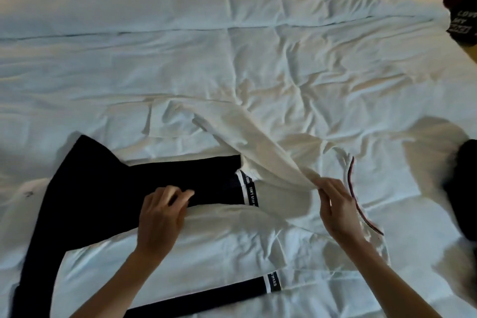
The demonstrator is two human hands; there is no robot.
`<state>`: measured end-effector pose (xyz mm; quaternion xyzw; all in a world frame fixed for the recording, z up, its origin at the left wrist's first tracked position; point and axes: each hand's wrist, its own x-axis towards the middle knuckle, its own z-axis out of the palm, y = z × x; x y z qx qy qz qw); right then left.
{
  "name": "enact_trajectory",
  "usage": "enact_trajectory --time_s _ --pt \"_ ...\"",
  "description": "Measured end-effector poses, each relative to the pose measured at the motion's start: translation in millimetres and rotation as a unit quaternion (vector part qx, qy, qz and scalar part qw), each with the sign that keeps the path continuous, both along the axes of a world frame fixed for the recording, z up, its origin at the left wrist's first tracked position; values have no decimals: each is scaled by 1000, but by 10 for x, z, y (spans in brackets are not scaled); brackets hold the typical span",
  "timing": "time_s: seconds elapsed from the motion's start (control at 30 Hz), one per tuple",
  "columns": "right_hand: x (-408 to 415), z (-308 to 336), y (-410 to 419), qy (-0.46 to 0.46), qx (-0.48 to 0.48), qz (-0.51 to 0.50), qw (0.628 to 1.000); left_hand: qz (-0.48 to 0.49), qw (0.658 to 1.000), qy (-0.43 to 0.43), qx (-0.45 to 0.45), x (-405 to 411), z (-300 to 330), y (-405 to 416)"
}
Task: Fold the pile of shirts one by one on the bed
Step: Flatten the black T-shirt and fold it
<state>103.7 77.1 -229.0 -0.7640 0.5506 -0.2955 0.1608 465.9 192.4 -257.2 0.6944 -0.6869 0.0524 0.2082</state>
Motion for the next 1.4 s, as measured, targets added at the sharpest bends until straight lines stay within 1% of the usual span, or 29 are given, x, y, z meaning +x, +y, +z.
enact_trajectory --time_s 0.07,0.13,0.17,0.23,0.3,0.33,0.4,0.47,0.5,0.57,0.63,0.67,0.7,0.77,0.83,0.87,1.0,1.07,1.17,1.23,1.27,1.3,1.4 --pt "64 -80 162 56 -6 -14 998 -26 999 -16 26 10 -41 72" --pt "348 -35 307 73 -20 -23 997 -25 999 -30 25 73 7 57" --pt "560 11 379 72 -29 -1 997 -17 999 -33 30 134 50 34" --pt "1035 52 494 70 -26 90 993 3 997 -55 55 337 138 -21" --pt "1483 -16 520 100 -7 182 978 22 988 -112 101 634 168 -97" --pt "1667 -79 506 132 -4 211 968 30 977 -153 146 791 191 -135" --pt "1929 -181 430 187 -6 242 952 42 941 -218 257 1048 295 -220" --pt "2057 -213 334 209 -10 256 944 73 904 -254 337 1190 456 -299" --pt "2075 -224 282 215 -23 259 942 88 890 -271 355 1230 528 -340" --pt "2058 -210 201 221 -50 256 940 97 880 -303 354 1324 638 -391" --pt "1998 -190 155 221 -67 247 941 97 880 -321 338 1428 748 -353" --pt "1996 -180 159 212 -76 243 943 100 883 -332 315 1524 783 -280" --pt "1957 -163 156 197 -90 235 948 99 896 -340 269 1596 794 -225" --pt "1914 -123 187 159 -117 210 957 88 929 -330 140 1738 764 -22" --pt "1859 -58 242 137 -124 187 965 87 941 -320 65 1801 707 213" --pt "1830 -51 270 140 -127 180 965 86 943 -318 54 1842 657 337" --pt "1745 -212 389 206 -120 186 953 96 944 -300 95 2026 442 822" --pt "1762 -250 455 206 -122 181 954 108 949 -287 71 2064 405 906" --pt "1890 -198 631 169 -122 162 965 109 966 -234 -5 2042 387 973" --pt "1984 -189 804 170 -94 159 968 121 971 -203 -31 2016 390 1095" --pt "2012 -222 899 187 -69 155 968 126 973 -191 -30 2002 363 1175" --pt "2025 -275 989 212 -38 147 966 126 975 -180 -15 1987 311 1258" --pt "1982 -475 1183 266 32 137 954 138 977 -130 102 1903 181 1426"
